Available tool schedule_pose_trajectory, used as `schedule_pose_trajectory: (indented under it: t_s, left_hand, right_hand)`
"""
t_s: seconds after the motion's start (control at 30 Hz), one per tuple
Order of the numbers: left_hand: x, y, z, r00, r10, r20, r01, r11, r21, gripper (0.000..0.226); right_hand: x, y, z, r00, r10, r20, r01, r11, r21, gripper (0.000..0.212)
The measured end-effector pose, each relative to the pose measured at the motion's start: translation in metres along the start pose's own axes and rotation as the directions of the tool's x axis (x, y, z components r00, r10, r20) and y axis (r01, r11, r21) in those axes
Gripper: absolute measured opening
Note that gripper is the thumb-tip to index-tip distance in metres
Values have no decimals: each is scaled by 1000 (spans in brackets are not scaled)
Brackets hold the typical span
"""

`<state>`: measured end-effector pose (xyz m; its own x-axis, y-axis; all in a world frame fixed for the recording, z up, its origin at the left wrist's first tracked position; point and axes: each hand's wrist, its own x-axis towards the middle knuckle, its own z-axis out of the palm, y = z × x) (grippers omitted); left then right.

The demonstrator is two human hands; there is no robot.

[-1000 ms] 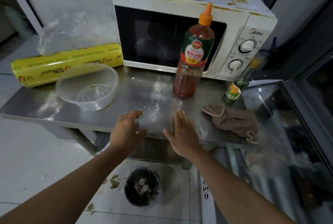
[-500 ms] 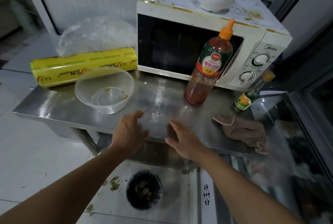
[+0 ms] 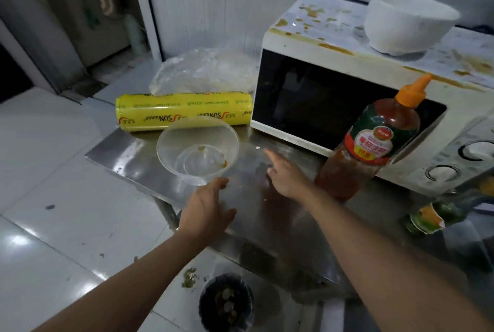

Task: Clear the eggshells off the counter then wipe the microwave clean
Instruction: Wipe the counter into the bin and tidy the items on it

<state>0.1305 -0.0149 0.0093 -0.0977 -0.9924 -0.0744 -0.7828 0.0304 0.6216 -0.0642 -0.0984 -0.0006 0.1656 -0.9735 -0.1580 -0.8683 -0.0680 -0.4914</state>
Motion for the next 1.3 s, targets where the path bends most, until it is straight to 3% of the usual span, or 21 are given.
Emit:
schedule_pose_trajectory:
  t_s: [0.2, 0.3, 0.73, 0.87, 0.97, 1.07, 1.17, 1.23, 1.3]
  left_hand:
    - [-3, -1, 20, 989, -111, -102, 107, 993, -43, 58]
    - [-6, -2, 25, 977, -157, -144, 152, 987, -41, 55]
    - [-45, 0, 23, 948, -254, -189, 243, 967, -81, 50]
    - [-57, 1, 23, 955, -244, -170, 230, 968, -101, 51]
    - [-65, 2, 25, 959, -230, -163, 212, 970, -121, 50]
    - [-71, 0, 27, 966, -212, -150, 195, 973, -120, 50]
    - [-77, -3, 27, 970, -201, -138, 186, 976, -112, 50]
    - [-80, -5, 27, 970, -201, -136, 186, 976, -115, 49]
    - [-83, -6, 28, 972, -199, -129, 184, 976, -120, 49]
  right_hand:
    - [59, 18, 12, 986, -69, 150, 82, 993, -82, 58]
    - [65, 23, 23, 970, -160, 182, 192, 965, -180, 58]
    - [-58, 20, 45, 882, -353, 313, 401, 910, -102, 58]
    - [-76, 24, 30, 952, -254, 171, 258, 966, 2, 55]
    - [-85, 33, 27, 989, -66, 130, 76, 994, -76, 61]
    - [-101, 28, 41, 972, -110, 210, 155, 965, -211, 71]
    - [-115, 12, 58, 950, -213, 227, 243, 963, -113, 67]
    - [-123, 6, 61, 968, -207, 142, 206, 978, 20, 62]
    - [-128, 8, 57, 993, -109, -38, 112, 990, 82, 57]
